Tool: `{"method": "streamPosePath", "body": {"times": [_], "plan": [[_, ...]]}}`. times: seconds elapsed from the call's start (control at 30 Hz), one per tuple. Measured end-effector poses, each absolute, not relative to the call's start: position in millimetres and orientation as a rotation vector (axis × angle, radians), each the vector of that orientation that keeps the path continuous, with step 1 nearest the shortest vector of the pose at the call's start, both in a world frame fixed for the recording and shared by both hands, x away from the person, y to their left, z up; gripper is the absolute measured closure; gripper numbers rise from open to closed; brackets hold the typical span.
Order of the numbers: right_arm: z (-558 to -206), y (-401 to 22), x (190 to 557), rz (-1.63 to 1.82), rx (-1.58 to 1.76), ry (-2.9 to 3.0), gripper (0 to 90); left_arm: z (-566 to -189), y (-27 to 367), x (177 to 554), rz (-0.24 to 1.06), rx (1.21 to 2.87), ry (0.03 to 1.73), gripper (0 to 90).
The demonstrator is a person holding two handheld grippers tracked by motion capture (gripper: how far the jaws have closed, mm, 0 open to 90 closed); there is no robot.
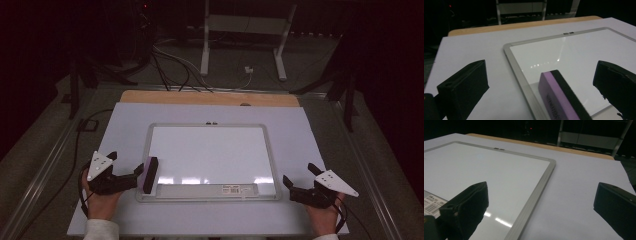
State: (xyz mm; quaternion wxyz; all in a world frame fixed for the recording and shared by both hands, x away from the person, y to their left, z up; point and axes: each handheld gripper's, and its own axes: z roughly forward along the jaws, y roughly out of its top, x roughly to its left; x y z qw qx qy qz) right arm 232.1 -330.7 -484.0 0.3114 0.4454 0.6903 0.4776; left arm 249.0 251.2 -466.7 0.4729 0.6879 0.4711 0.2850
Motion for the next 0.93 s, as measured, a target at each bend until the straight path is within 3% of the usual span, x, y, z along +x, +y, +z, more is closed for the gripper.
{"method": "streamPosePath", "body": {"times": [0.93], "plan": [[-481, -331, 230, 1.257, 1.151, 1.827, 0.0, -476, 270, 240, 0.803, 1.63, 1.146, 0.6]]}}
